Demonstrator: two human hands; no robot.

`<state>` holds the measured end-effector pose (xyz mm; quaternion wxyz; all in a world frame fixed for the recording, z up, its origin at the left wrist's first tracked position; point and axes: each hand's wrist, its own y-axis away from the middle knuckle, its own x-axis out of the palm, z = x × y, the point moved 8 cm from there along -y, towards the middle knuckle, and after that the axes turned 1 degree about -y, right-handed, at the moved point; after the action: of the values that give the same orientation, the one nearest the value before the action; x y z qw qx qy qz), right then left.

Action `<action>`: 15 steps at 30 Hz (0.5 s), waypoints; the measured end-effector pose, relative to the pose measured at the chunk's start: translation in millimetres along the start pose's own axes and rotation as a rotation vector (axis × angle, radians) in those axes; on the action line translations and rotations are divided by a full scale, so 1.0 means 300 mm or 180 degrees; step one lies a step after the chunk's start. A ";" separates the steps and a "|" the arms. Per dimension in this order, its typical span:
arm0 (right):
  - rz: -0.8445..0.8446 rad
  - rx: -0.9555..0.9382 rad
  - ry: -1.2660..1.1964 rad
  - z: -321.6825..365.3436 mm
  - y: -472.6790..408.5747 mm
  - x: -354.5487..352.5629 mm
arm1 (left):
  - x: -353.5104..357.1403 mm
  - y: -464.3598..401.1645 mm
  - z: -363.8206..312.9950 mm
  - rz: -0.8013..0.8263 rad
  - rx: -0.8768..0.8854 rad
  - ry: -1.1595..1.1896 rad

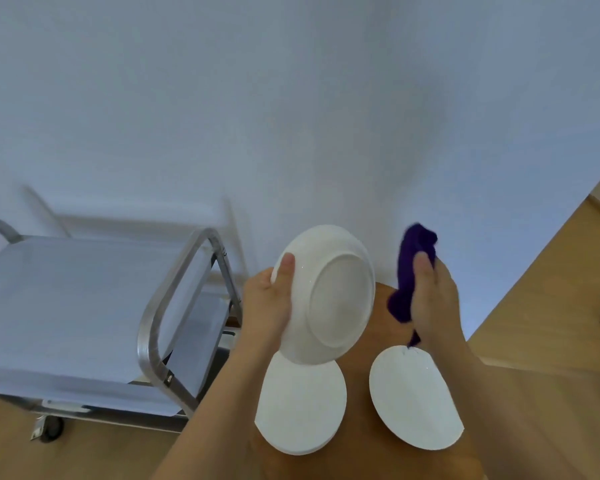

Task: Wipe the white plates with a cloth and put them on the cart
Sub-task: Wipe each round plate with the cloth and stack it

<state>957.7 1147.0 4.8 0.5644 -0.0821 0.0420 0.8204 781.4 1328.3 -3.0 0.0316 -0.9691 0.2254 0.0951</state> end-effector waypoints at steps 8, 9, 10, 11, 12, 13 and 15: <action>0.0263 -0.2056 0.2270 0.255 0.118 0.295 | 0.051 0.051 -0.110 0.0140 0.0681 -0.0397; 0.0284 -0.1987 0.2160 0.250 0.089 0.285 | 0.039 0.058 -0.117 0.0118 0.0792 -0.0621; 0.0321 -0.1818 0.1981 0.232 0.046 0.271 | 0.024 0.064 -0.125 0.0098 0.0889 -0.0783; 0.0365 -0.1535 0.1684 0.209 -0.005 0.250 | 0.009 0.068 -0.132 0.0092 0.0927 -0.0818; 0.0399 -0.1179 0.1274 0.183 -0.050 0.224 | -0.006 0.073 -0.138 0.0087 0.0895 -0.0721; 0.0428 -0.0808 0.0812 0.149 -0.085 0.199 | -0.025 0.075 -0.143 0.0060 0.0783 -0.0532; 0.0456 -0.0238 0.0043 0.079 -0.099 0.159 | -0.062 0.072 -0.152 -0.0077 0.0474 -0.0027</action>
<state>966.7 1205.2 20.1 0.5005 -0.1055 0.0209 0.8590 763.3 1312.3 44.9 0.1057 -0.9663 0.2199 0.0818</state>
